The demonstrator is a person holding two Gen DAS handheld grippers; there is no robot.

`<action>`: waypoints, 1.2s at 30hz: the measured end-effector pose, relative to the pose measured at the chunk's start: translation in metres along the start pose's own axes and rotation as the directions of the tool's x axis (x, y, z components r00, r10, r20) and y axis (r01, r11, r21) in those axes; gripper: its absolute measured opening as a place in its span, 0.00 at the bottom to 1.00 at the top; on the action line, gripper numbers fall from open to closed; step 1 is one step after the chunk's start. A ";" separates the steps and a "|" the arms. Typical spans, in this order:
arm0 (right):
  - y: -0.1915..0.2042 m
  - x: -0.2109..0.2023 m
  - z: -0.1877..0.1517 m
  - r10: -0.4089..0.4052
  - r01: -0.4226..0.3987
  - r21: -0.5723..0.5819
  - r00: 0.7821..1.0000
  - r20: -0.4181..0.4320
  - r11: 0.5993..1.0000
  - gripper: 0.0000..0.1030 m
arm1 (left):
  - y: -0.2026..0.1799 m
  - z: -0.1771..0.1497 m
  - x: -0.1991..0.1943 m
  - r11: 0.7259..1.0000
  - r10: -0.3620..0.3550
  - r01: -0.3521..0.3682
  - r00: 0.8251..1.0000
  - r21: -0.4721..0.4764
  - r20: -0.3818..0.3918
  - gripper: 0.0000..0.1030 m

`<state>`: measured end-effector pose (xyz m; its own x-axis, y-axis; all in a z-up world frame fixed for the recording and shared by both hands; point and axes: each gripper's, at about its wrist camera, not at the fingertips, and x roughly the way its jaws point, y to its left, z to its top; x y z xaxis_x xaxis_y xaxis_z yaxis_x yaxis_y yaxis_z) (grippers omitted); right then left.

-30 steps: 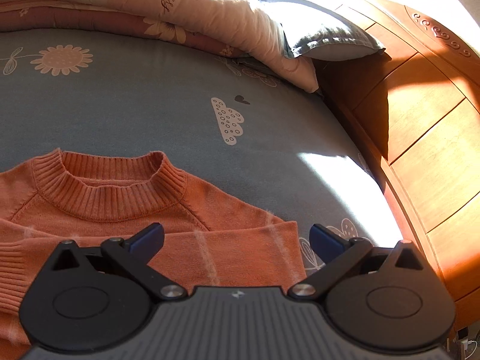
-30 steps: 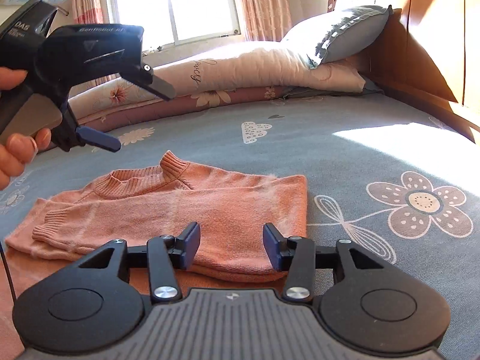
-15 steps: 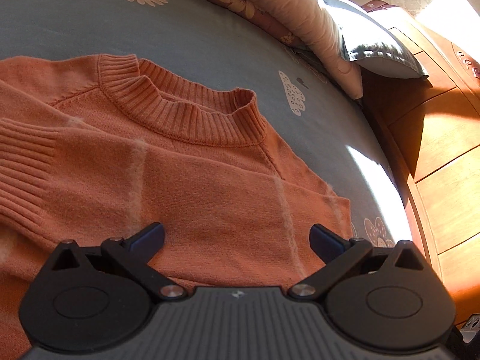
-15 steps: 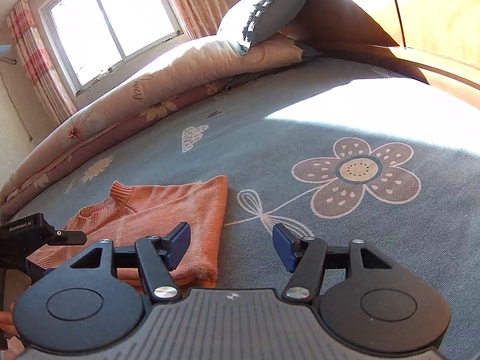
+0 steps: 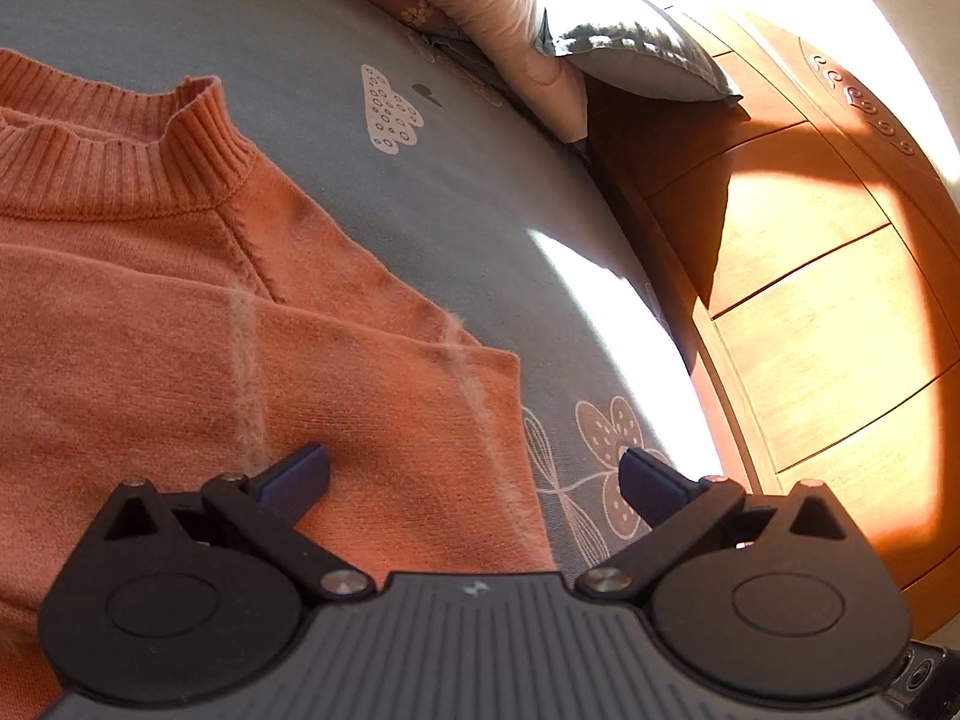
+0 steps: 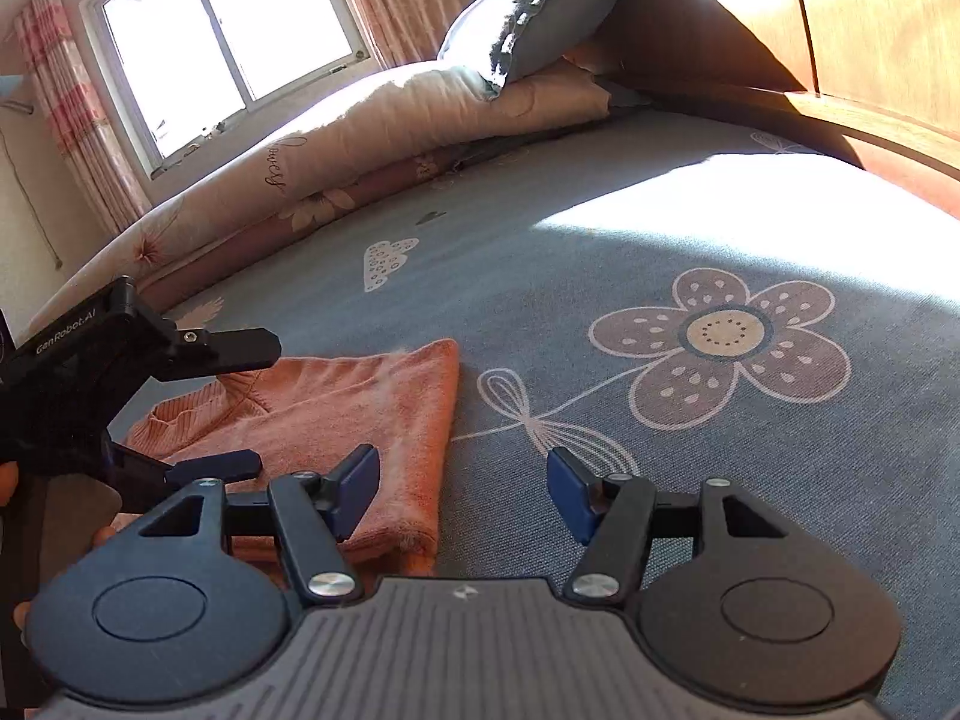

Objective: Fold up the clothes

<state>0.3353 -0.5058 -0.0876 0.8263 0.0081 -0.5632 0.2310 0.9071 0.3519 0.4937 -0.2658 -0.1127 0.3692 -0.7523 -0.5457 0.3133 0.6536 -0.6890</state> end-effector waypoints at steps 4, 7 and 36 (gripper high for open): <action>-0.004 -0.003 0.001 -0.004 0.004 0.012 1.000 0.010 1.000 0.65 | -0.007 -0.010 -0.020 1.000 -0.014 0.014 1.000 -0.001 0.004 0.99; -0.004 -0.005 0.002 0.000 0.000 0.017 1.000 0.012 1.000 0.65 | -0.004 -0.022 -0.030 0.999 -0.049 0.049 0.999 -0.012 0.019 0.99; 0.047 0.008 -0.023 0.502 -0.476 0.199 0.857 -0.116 0.857 0.73 | 0.095 0.024 -0.144 0.945 0.262 -0.205 0.941 -0.254 0.215 0.99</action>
<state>0.3406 -0.4531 -0.0923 0.7643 0.5116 -0.3925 -0.0927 0.6896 0.7182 0.4915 -0.0935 -0.0886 0.6178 -0.5183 -0.5914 -0.0019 0.7510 -0.6603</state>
